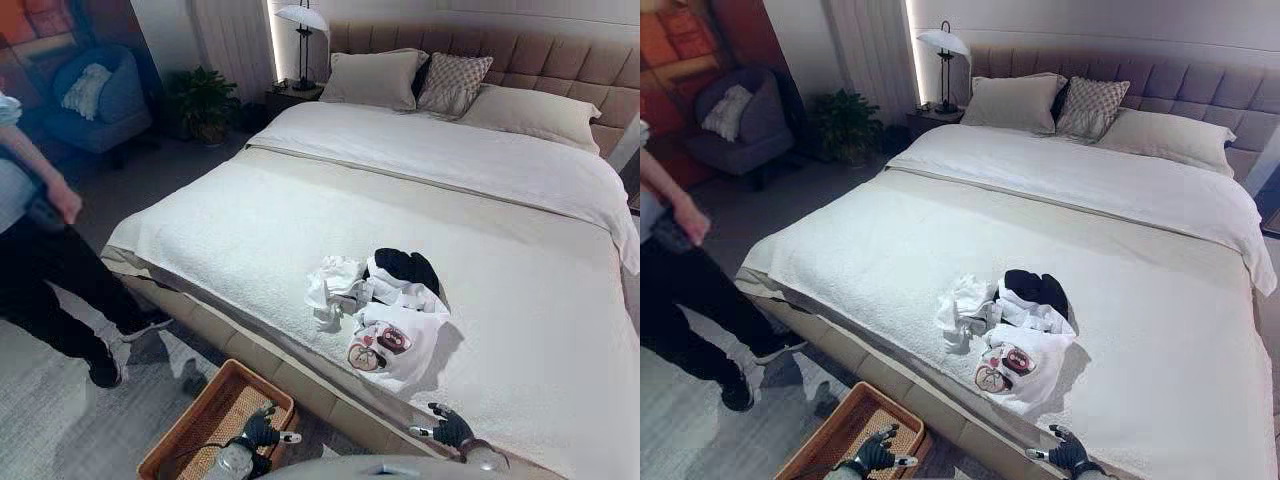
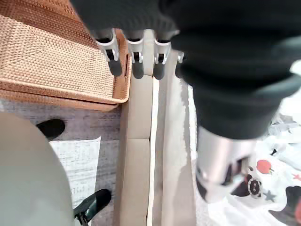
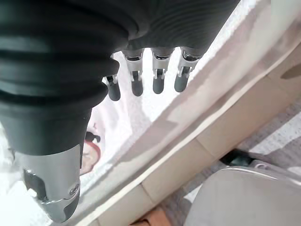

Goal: Pick up clothes into the bucket

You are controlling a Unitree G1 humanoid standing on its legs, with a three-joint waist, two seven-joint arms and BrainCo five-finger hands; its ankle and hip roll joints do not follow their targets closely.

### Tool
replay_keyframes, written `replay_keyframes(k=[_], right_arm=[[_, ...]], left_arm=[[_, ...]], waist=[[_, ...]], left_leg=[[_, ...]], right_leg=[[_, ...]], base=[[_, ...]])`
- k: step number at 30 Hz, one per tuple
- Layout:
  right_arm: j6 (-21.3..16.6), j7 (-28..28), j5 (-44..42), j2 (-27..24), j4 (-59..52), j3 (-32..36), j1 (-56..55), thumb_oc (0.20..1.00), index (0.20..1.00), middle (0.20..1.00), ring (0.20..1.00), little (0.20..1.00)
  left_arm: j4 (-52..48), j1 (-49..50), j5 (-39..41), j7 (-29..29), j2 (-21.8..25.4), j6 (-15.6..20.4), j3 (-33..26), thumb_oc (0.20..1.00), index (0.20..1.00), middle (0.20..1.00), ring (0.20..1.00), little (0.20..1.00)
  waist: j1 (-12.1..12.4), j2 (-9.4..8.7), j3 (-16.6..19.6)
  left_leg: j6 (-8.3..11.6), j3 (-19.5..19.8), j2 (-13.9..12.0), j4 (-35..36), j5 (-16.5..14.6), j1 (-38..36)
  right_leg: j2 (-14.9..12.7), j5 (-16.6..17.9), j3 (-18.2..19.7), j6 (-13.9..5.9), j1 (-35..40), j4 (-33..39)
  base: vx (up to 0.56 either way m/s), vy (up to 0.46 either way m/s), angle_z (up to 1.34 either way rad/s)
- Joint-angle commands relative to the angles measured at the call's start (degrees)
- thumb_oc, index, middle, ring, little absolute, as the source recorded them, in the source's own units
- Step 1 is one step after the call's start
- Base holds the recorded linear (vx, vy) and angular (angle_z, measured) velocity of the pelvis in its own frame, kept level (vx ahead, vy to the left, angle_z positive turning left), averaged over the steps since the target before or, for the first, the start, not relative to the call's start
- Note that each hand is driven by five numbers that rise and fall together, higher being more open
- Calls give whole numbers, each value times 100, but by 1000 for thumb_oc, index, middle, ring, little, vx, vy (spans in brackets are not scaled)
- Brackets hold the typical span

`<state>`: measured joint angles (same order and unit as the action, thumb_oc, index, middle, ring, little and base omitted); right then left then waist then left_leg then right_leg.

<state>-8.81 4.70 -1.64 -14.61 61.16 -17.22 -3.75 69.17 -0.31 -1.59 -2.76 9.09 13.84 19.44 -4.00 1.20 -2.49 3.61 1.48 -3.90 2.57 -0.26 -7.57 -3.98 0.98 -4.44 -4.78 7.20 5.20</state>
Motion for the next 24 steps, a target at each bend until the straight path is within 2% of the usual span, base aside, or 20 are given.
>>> replay_keyframes(k=[1, 8, 24], right_arm=[[-261, 45, 91, 103, -177, -273, 228, 1000, 1000, 1000, 1000, 1000], [-210, -10, 85, 112, 194, -250, 242, 1000, 1000, 1000, 1000, 1000], [-251, 119, 47, 14, 45, -206, 348, 1000, 1000, 1000, 1000, 1000]], left_arm=[[279, -177, -130, -15, 67, 109, -114, 1000, 1000, 1000, 1000, 1000], [304, -159, -69, 37, 9, 94, -94, 1000, 1000, 1000, 1000, 1000], [352, -186, 49, 31, 76, 77, -210, 1000, 1000, 1000, 1000, 1000]], waist=[[-201, -433, -98], [-204, -430, -75], [-180, -472, -172]], left_leg=[[-41, -97, 327, -316, -273, 236], [-36, -117, 316, -283, -274, 209], [-25, -68, 304, -322, -239, 395]], right_leg=[[-197, -250, -80, -237, 17, -224], [-182, -226, -73, -234, 59, -136], [-138, -178, -82, -218, -94, -121]], base=[[-120, -83, 14], [4, -4, -2], [-2, -1, 0]])
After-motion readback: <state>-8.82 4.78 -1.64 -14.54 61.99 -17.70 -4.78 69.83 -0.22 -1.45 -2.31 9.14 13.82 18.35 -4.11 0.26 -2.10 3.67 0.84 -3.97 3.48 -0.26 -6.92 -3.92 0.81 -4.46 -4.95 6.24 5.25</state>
